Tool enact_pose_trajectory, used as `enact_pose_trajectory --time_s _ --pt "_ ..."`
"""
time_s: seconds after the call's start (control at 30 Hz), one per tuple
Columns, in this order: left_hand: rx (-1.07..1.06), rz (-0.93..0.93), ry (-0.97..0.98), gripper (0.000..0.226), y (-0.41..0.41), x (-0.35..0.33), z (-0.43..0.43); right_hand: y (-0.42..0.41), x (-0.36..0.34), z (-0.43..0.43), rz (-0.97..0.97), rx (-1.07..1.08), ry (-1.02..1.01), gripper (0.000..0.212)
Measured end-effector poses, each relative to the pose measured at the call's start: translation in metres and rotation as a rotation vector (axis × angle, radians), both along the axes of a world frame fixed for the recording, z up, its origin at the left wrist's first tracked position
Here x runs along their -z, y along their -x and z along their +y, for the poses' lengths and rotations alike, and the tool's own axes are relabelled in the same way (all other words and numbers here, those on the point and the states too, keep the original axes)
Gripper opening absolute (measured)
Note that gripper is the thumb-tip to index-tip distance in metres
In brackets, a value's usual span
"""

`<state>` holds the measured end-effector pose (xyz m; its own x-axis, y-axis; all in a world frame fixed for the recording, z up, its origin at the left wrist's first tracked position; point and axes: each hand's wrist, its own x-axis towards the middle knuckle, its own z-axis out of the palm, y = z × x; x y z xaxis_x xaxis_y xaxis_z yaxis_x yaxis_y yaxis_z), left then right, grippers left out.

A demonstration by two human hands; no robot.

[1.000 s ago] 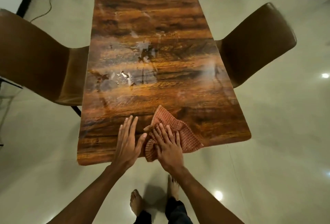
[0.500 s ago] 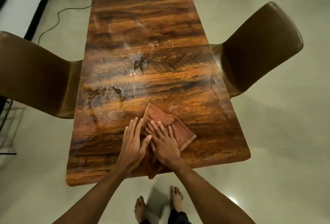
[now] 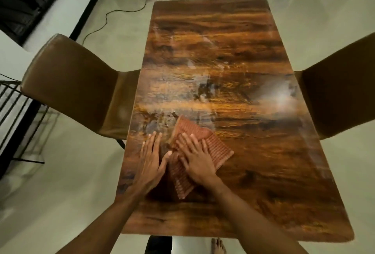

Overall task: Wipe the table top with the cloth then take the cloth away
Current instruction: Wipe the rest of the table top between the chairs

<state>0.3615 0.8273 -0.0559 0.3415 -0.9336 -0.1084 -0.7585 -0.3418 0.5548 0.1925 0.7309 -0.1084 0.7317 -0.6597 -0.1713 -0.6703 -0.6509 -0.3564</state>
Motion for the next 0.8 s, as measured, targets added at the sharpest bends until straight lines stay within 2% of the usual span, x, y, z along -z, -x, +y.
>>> enact_pose_trajectory --time_s 0.1,0.13,0.17,0.23,0.3,0.33,0.47,0.53,0.7,0.73,0.8 --pt "-0.002 -0.109 0.006 0.07 -0.049 0.007 -0.019 -0.024 -0.01 -0.06 0.056 0.357 -0.018 0.06" --pt "-0.01 -0.079 0.01 0.07 -0.069 0.01 -0.026 -0.05 -0.013 -0.065 0.063 0.397 -0.029 0.061" --pt "-0.022 -0.015 0.023 0.07 -0.082 0.01 -0.033 -0.076 -0.014 -0.059 0.057 0.369 -0.026 0.062" --pt "-0.032 0.089 0.062 0.071 -0.111 0.014 -0.052 -0.134 -0.009 -0.033 0.029 0.16 -0.035 0.063" --pt "-0.025 0.082 0.086 0.072 -0.133 0.017 -0.068 -0.163 -0.004 -0.03 -0.008 -0.006 -0.041 0.063" --pt "-0.027 0.092 0.091 0.073 -0.151 0.02 -0.079 -0.175 -0.002 -0.05 -0.02 0.016 -0.034 0.062" --pt "-0.012 0.126 0.115 0.074 -0.189 0.024 -0.121 -0.169 -0.005 -0.157 0.072 0.472 -0.027 0.059" --pt "-0.013 0.13 0.137 0.072 -0.202 0.025 -0.138 -0.187 -0.008 -0.178 0.087 0.565 -0.009 0.06" --pt "0.032 0.104 0.158 0.069 -0.221 0.024 -0.164 -0.254 0.005 -0.148 0.01 0.083 0.029 0.059" --pt "0.046 0.103 0.155 0.069 -0.224 0.023 -0.167 -0.249 0.004 -0.157 0.001 0.083 0.036 0.059" --pt "0.078 0.104 0.147 0.071 -0.226 0.021 -0.168 -0.221 0.004 -0.183 0.024 0.273 0.032 0.059"
